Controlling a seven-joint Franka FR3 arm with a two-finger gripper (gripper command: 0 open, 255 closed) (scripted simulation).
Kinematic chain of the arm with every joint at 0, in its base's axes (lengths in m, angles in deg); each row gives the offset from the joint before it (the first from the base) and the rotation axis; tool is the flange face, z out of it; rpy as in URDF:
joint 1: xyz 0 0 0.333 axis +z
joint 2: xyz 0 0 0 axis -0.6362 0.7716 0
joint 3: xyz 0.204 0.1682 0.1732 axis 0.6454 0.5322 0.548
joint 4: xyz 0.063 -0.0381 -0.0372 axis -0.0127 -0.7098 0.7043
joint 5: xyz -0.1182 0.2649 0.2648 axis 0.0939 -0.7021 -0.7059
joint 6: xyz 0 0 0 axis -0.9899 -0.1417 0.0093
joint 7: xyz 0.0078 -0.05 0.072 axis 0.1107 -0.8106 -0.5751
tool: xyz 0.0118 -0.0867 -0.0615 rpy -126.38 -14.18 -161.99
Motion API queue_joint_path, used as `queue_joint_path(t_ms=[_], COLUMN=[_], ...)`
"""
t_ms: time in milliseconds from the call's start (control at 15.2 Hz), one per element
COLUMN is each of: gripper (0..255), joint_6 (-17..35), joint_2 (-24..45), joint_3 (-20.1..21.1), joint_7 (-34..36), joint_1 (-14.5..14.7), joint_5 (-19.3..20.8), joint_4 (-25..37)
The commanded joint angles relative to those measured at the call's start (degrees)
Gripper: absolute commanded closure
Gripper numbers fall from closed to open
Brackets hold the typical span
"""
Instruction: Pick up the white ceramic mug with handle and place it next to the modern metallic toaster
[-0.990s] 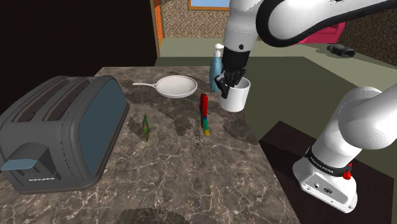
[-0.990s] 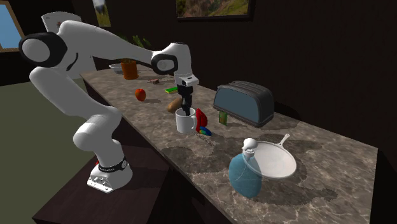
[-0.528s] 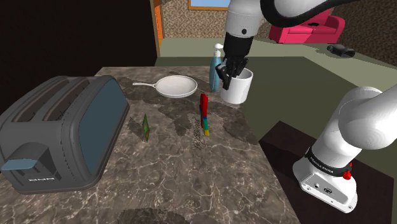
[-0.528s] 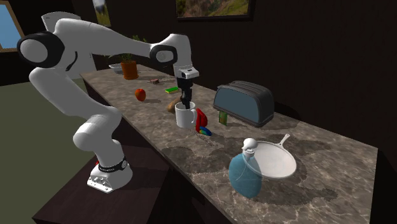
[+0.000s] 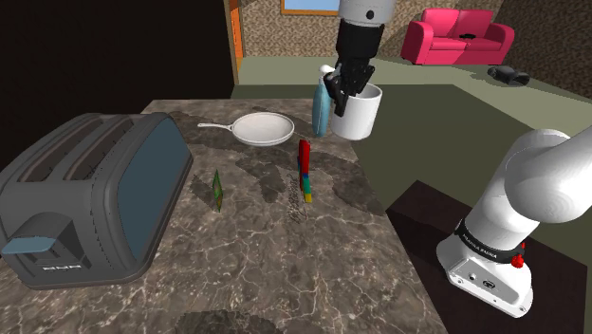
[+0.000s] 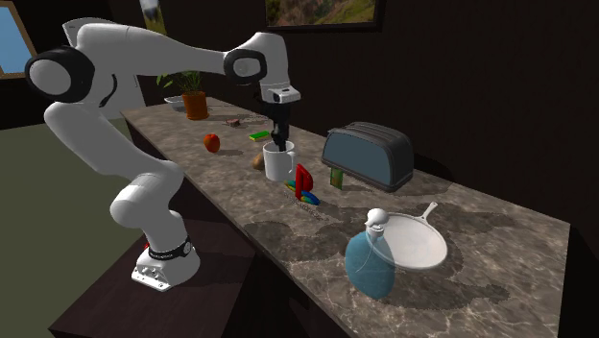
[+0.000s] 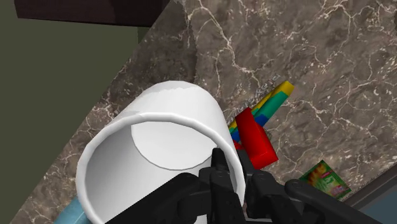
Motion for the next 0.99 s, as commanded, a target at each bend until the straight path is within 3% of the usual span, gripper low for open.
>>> queue_joint_path(t_ms=[0, 924], gripper=[255, 255], joint_6=[-1.43, -11.79], joint_2=[0.03, 2.12], joint_3=[-0.21, -1.06], joint_7=[-0.08, -0.04], joint_1=[-0.09, -0.83], joint_5=[0.14, 1.20], joint_4=[1.45, 13.86])
